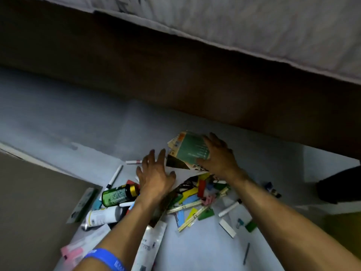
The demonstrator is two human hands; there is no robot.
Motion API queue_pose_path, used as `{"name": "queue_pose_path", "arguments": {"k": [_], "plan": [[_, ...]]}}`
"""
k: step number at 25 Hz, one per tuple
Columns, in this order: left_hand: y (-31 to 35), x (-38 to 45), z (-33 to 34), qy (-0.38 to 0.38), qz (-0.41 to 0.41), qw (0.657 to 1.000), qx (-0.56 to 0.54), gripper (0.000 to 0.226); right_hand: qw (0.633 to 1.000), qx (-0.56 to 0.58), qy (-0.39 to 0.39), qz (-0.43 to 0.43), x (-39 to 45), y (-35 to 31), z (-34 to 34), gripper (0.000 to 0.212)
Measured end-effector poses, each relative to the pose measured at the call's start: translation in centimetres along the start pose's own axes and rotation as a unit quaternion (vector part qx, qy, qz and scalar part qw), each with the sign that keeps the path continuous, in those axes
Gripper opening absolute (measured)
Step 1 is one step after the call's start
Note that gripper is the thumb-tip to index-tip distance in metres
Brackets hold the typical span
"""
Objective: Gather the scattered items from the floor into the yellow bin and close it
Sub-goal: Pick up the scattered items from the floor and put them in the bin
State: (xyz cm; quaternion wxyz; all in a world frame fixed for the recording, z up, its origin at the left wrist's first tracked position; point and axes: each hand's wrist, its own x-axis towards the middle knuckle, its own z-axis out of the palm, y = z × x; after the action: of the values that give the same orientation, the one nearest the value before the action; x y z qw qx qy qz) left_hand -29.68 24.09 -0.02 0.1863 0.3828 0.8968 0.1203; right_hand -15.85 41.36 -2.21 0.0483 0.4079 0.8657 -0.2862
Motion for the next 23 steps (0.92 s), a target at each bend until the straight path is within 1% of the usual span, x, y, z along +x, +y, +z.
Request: {"name": "queue_pose_path", "arguments": {"k": [2,3,5,7,9,11,12,13,15,16,17,18,19,20,21,22,23], "plan": [[-1.8,2.0,0.0,-0.086,-0.03,0.996,0.017,0.097,0.997,-0.041,-0.063,0.005,2.1,-0.5,1.8,0.101],[-2.5,2.9,0.3,-0.125,-0.036,0.991,0.02,0.102,0.995,-0.062,-0.084,0.001,2.0,-0.6,3.0,0.103],[-3.4,3.9,1.2,-0.183,-0.019,0.983,0.015,0.105,0.992,-0.089,-0.092,-0.017,0.4,-0.5,5.2,0.101],[-3.4,3.2,2.4,-0.191,0.035,0.981,0.024,0.101,0.99,-0.098,-0.103,-0.026,-2.2,0.0,6.2,0.101],[-3.1,0.9,3.5,-0.164,0.072,0.984,0.01,0.096,0.987,-0.098,-0.123,-0.019,-4.5,0.5,6.3,0.101],[-3.0,-2.0,4.3,-0.139,0.074,0.988,0.005,0.094,0.984,-0.101,-0.143,-0.023,-6.5,0.8,6.2,0.101],[-3.0,-3.2,4.5,-0.139,0.067,0.988,0.013,0.094,0.982,-0.102,-0.154,-0.033,-7.4,0.9,6.1,0.101],[-3.1,-4.1,4.7,-0.149,0.062,0.986,0.029,0.095,0.98,-0.099,-0.165,-0.046,-8.2,1.0,5.9,0.101],[-3.1,-4.7,4.3,-0.205,0.041,0.977,0.052,0.101,0.979,-0.062,-0.181,-0.065,-9.8,1.5,4.9,0.098],[-2.9,-4.6,3.9,-0.248,0.023,0.968,0.028,0.108,0.983,-0.027,-0.167,-0.07,-10.8,2.0,4.4,0.094],[-2.5,-4.3,3.4,-0.295,0.001,0.955,-0.029,0.117,0.99,0.005,-0.125,-0.068,-12.0,2.8,4.0,0.089],[-1.9,-3.9,2.9,-0.332,-0.024,0.938,-0.094,0.124,0.997,0.02,-0.064,-0.045,-13.2,3.9,3.7,0.085],[-1.1,-3.5,2.6,-0.338,-0.051,0.929,-0.14,0.123,1.0,0.014,-0.005,0.014,-14.4,5.2,3.5,0.084],[-0.4,-3.3,2.4,-0.313,-0.081,0.934,-0.153,0.113,0.993,0.004,0.034,0.109,-15.7,6.7,3.4,0.087],[0.1,-3.4,2.6,-0.272,-0.109,0.947,-0.135,0.097,0.976,0.021,0.047,0.211,-16.8,7.7,3.3,0.091],[0.7,-3.8,3.0,-0.236,-0.128,0.958,-0.101,0.081,0.956,0.065,0.047,0.281,-17.6,8.3,3.5,0.094],[1.4,-4.3,3.6,-0.221,-0.138,0.962,-0.085,0.072,0.941,0.123,0.049,0.311,-17.9,8.3,3.9,0.096]]}}
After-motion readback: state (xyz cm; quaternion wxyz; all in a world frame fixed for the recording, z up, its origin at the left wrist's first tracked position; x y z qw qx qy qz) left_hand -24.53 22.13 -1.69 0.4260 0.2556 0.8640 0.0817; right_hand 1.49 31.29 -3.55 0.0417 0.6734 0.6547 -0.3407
